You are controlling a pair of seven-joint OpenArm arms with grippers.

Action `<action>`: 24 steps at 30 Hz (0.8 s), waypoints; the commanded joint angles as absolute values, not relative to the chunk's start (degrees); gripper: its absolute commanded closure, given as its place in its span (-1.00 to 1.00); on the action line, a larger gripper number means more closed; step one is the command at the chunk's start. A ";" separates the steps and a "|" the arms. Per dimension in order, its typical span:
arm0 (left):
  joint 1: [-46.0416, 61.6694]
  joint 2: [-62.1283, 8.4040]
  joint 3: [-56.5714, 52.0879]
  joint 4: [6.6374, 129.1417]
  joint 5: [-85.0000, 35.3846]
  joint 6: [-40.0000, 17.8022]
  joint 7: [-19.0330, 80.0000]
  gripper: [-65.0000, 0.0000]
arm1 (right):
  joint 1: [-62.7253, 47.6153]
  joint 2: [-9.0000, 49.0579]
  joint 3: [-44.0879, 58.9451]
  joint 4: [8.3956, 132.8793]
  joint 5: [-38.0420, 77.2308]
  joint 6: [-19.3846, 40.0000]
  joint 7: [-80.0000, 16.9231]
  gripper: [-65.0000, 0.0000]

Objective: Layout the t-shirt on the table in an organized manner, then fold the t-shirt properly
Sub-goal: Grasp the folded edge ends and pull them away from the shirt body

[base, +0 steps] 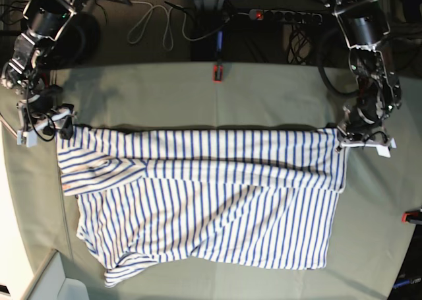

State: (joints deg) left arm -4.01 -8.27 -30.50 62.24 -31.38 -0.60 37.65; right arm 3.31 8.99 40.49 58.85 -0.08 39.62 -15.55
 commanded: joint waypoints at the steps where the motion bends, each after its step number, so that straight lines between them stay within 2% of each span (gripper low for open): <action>1: -3.91 -8.40 -30.37 62.20 -30.64 0.13 40.22 1.00 | 3.91 9.71 40.57 59.47 0.40 40.00 -14.99 -0.09; 2: -3.91 -8.40 -30.37 62.20 -30.64 0.13 40.22 1.00 | 3.91 9.71 40.31 59.47 0.40 40.00 -14.99 -0.07; 4: -3.91 -8.40 -30.37 62.20 -30.64 0.13 40.22 1.00 | 3.74 9.80 38.02 59.47 0.40 40.00 -14.99 0.11; 6: -3.91 -8.48 -30.37 62.37 -30.64 0.13 40.22 1.00 | 3.38 10.07 36.62 59.56 0.40 40.00 -14.99 0.45; 8: -3.91 -8.40 -30.37 62.81 -30.64 0.13 40.22 1.00 | 2.95 10.07 36.62 60.09 0.48 40.00 -14.99 0.89; 9: -3.91 -8.66 -30.37 62.81 -30.64 0.13 40.31 1.00 | 2.95 10.15 36.62 60.88 0.48 40.00 -14.99 1.00; 13: -3.38 -9.01 -30.37 65.36 -30.64 0.13 40.75 1.00 | 2.42 10.07 36.70 67.30 0.57 40.00 -15.43 1.00; 17: -3.21 -10.95 -30.37 72.66 -30.64 0.13 46.46 1.00 | 2.51 10.15 36.70 73.98 0.57 40.00 -15.60 1.00; 24: -6.64 -12.97 -30.46 80.22 -30.64 0.31 51.65 1.00 | 6.02 11.12 36.35 78.90 0.48 40.00 -17.01 1.00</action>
